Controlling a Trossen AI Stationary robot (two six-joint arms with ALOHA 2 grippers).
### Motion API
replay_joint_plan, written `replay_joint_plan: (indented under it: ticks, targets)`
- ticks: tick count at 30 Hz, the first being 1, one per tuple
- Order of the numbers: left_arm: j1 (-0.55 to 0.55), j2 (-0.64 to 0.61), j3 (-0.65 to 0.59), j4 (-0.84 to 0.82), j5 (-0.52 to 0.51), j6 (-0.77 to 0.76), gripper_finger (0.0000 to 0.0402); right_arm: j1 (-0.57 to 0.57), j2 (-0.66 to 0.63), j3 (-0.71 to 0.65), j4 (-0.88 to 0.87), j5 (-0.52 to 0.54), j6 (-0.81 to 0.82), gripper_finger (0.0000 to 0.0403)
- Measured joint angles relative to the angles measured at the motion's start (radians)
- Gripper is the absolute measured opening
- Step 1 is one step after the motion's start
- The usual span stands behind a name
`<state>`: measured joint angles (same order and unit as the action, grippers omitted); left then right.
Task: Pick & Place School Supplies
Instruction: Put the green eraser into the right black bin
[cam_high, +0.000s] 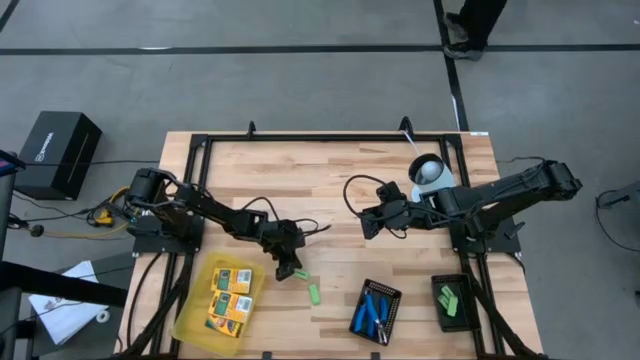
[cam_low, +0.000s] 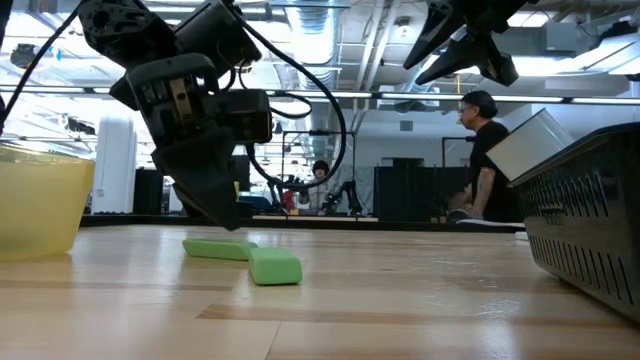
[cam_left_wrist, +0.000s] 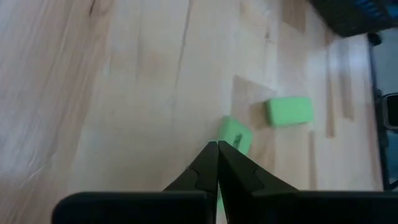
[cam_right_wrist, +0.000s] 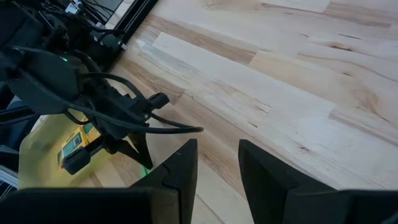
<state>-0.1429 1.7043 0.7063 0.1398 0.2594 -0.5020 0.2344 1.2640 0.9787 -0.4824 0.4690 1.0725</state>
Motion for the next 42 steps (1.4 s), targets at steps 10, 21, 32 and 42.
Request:
replay_joint_plan:
  ticks: [10,21,32,42]
  targets:
    - [0.000,0.025,-0.007,-0.005,0.008,0.000,0.0000,0.000,0.000,0.000,0.016,0.000,0.000,0.0108]
    - [-0.002,0.025,-0.006,0.004,0.029,-0.011,0.0000,0.000,0.000,0.000,0.016,0.000,0.000,0.0108]
    - [0.035,0.025,-0.006,0.060,0.041,-0.035,0.0000,0.000,0.000,0.000,0.016,0.000,0.000,0.0108]
    - [-0.023,0.024,-0.006,0.077,0.066,-0.035,0.0000,0.000,0.000,0.000,0.016,-0.001,-0.008,0.0108]
